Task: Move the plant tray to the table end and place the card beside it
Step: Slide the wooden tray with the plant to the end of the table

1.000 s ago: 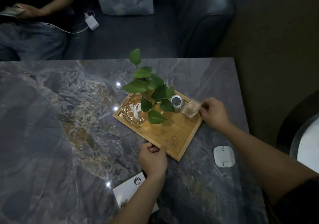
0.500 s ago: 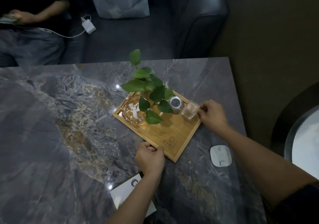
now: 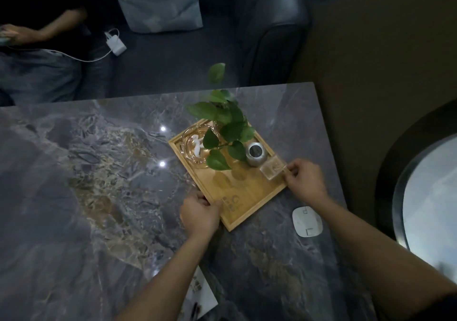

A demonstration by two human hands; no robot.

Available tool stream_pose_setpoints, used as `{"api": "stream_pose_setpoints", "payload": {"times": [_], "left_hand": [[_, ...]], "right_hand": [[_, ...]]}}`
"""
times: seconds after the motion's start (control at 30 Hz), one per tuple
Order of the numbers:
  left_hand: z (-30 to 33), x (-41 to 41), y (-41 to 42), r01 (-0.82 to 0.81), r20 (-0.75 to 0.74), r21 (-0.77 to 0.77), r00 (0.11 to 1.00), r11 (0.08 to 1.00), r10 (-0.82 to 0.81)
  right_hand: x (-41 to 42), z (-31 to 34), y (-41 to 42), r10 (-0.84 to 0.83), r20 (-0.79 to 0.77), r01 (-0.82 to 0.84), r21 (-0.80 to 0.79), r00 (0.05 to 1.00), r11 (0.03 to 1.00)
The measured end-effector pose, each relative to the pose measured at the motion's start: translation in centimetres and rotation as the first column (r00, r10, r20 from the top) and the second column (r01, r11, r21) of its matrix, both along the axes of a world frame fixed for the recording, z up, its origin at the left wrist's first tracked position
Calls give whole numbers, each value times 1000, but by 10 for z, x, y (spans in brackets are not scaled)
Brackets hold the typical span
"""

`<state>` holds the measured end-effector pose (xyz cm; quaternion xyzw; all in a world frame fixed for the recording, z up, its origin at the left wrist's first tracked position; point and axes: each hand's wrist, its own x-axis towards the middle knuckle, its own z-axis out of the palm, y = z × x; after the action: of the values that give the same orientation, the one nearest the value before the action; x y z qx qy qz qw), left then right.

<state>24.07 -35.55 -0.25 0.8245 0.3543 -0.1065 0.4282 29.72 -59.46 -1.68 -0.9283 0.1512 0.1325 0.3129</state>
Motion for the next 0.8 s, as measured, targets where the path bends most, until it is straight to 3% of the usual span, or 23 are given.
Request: {"api": "stream_pose_setpoints", "payload": {"times": [0.37,0.8], "left_hand": [[-4,30,19,274,81,90,956,957,-281],[-11,51,23,489,45,168,864,856,-502]], "right_hand": [[-26,-1,2,-105,-12,105,-11,994,994],[-48,2,3,-194,-10,195,21,981,981]]}}
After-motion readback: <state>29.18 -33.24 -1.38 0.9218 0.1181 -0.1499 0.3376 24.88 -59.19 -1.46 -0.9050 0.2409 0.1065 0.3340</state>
